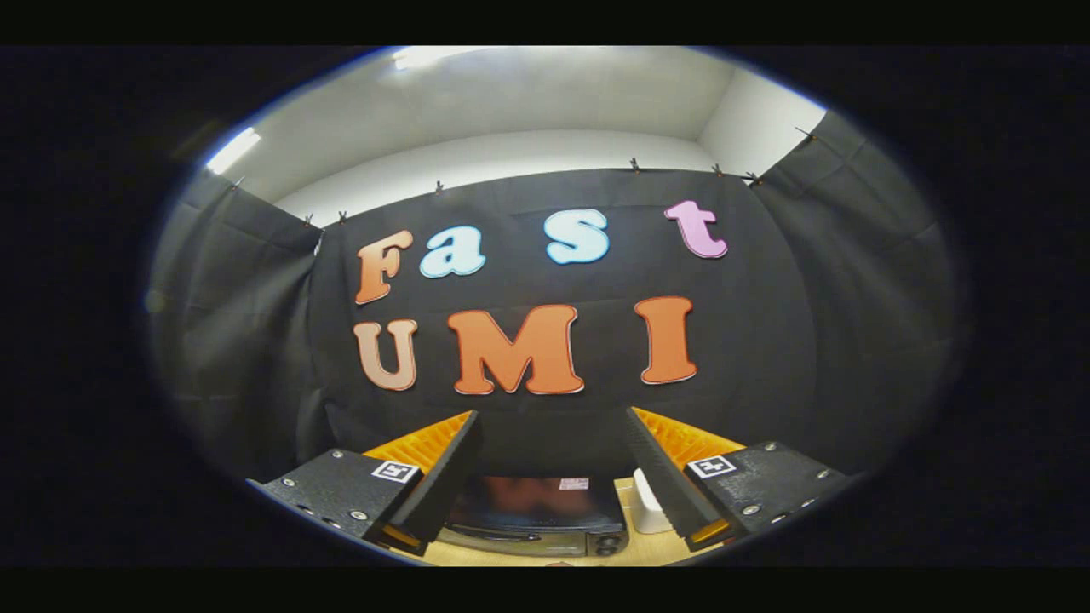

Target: Open the toaster oven, put the food inside, and close the toaster oven door.

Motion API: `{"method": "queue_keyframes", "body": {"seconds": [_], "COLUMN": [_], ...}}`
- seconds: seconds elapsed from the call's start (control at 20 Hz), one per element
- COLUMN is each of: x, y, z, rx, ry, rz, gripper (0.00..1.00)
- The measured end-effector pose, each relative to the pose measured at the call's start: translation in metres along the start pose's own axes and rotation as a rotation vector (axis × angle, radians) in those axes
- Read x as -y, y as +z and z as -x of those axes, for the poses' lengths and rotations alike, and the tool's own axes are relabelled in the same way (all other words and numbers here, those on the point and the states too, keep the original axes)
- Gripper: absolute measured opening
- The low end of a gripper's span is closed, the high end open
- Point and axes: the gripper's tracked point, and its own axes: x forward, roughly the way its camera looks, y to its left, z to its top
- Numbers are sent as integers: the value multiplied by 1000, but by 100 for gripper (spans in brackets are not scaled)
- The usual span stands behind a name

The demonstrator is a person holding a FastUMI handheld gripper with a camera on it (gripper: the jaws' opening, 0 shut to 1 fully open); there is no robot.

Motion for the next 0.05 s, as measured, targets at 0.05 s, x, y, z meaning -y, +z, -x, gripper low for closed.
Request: {"method": "queue_keyframes", "body": {"seconds": [0.05], "x": [2], "y": [0], "z": [-1], "rx": [3], "ry": [-10], "rz": [-3], "gripper": [99]}}
